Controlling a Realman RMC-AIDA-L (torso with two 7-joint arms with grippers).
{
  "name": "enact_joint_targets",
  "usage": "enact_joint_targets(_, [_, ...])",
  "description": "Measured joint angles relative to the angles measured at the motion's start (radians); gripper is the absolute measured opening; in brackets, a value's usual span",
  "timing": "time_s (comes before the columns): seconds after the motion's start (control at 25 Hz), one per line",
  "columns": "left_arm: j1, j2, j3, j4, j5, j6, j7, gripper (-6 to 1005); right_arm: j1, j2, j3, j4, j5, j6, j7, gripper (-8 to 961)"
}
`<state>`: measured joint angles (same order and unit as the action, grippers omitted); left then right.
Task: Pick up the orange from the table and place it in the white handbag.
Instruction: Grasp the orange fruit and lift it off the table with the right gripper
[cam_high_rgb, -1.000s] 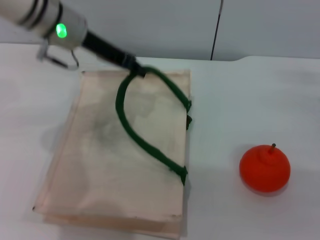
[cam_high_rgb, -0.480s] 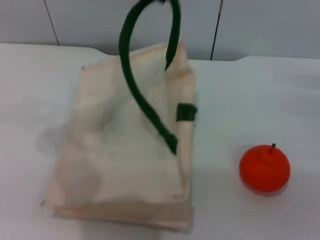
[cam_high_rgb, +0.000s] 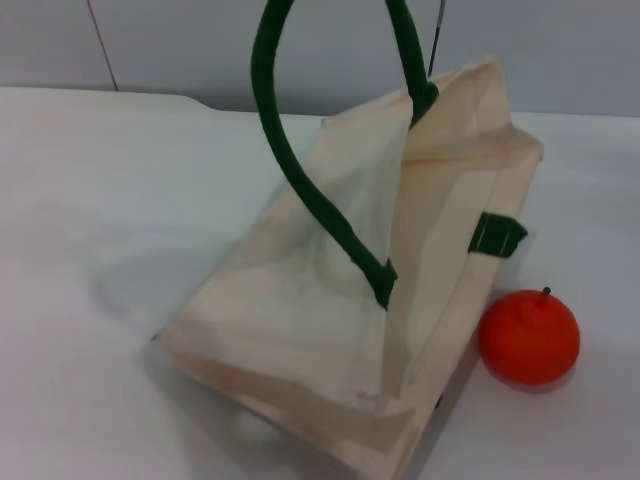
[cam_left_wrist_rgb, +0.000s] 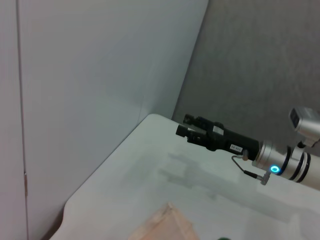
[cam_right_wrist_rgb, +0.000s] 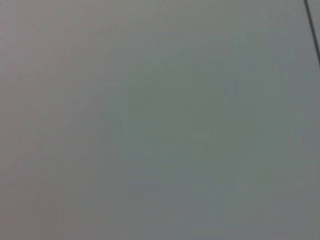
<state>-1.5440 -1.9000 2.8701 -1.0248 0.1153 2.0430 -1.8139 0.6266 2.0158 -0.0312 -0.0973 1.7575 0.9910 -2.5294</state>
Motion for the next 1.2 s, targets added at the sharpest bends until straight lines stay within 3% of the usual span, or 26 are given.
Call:
enact_joint_targets(0.16, [0.026, 0.01, 0.0, -0.005, 0.005, 0.001, -0.002, 142, -0.007, -0.001, -0.046, -0.039, -0.052, 0.008, 0.108, 891])
enact_joint_targets(0.36, [0.057, 0.032, 0.0, -0.049, 0.001, 0.003, -0.015, 142, -0.05, -0.015, -0.129, -0.224, -0.308, 0.101, 0.471, 891])
enact_joint_targets(0.48, [0.062, 0.034, 0.0, -0.052, -0.003, 0.004, -0.016, 141, -0.078, -0.061, -0.146, -0.326, -0.499, 0.239, 0.622, 891])
enact_joint_targets(0.68, [0.051, 0.033, 0.0, -0.048, 0.003, 0.004, -0.016, 140, -0.055, -0.186, -0.162, -0.359, -0.743, 0.465, 0.718, 880])
enact_joint_targets(0.76, [0.04, 0.031, 0.0, -0.048, 0.008, 0.005, -0.016, 140, -0.042, -0.206, -0.173, -0.368, -0.811, 0.545, 0.72, 872])
enact_joint_targets(0.96, [0.024, 0.031, 0.0, -0.048, 0.017, 0.005, -0.018, 140, -0.025, -0.202, -0.218, -0.417, -0.932, 0.69, 0.722, 853])
enact_joint_targets(1.2, [0.024, 0.032, 0.0, -0.048, 0.02, 0.005, -0.02, 140, 0.022, -0.142, -0.33, -0.42, -0.969, 0.757, 0.713, 828])
